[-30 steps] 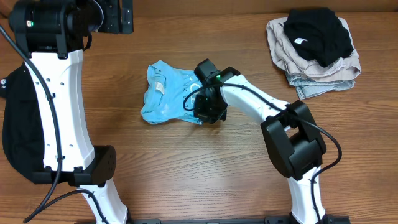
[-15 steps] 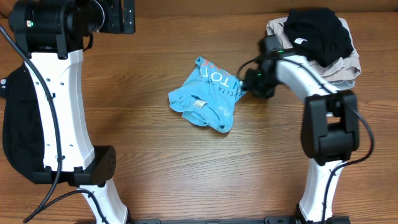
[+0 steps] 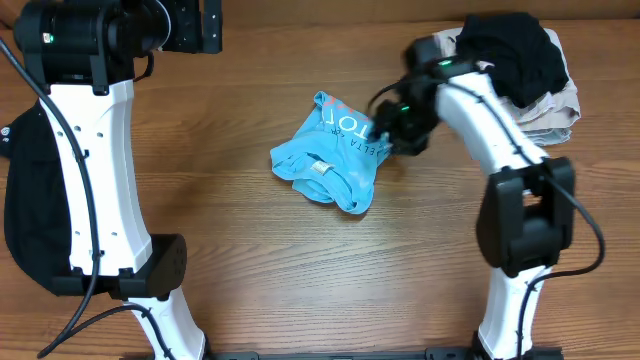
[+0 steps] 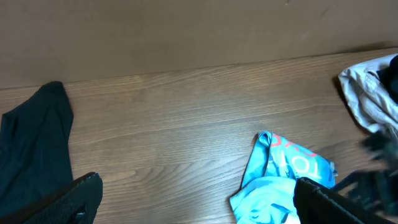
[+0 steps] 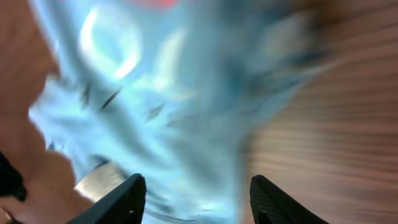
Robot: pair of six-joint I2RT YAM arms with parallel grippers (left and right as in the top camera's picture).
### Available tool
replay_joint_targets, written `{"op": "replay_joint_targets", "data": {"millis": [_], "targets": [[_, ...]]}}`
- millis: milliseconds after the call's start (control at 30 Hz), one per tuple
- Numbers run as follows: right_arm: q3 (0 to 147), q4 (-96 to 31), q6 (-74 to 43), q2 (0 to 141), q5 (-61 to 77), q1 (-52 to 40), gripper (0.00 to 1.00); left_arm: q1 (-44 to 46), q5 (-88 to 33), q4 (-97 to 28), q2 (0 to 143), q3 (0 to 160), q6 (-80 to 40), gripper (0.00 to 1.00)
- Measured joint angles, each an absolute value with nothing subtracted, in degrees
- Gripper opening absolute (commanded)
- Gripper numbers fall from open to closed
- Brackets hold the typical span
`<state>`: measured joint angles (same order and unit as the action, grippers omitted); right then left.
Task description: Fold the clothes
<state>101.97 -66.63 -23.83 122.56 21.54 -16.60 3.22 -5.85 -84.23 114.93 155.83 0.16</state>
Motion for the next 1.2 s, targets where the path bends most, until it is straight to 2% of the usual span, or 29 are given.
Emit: {"op": "replay_joint_targets", "data": {"millis": [267, 600, 767, 1000, 1200], "targets": [[95.92, -59.07, -31.68, 122.56, 19.68, -29.12, 0.59, 3.22, -6.07, -84.25, 114.93, 155.83, 0.16, 1.00], [90.02, -53.67, -36.91, 122.56, 18.00, -29.69, 0.60, 3.22, -7.70, -84.23, 114.93, 155.83, 0.16, 1.00], [89.82, -56.14, -36.23, 122.56, 18.17, -25.96, 0.61, 3.22, -8.23, -84.23, 114.93, 155.83, 0.19, 1.00], [89.80, -57.04, -28.16, 122.56, 14.98, -13.32, 0.60, 3.22, -8.40, -84.18, 114.93, 155.83, 0.19, 1.00], [93.32, -61.10, -21.19, 122.63, 13.10, -3.60, 0.64, 3.22, -8.40, -84.01, 114.93, 155.83, 0.16, 1.00]]}}
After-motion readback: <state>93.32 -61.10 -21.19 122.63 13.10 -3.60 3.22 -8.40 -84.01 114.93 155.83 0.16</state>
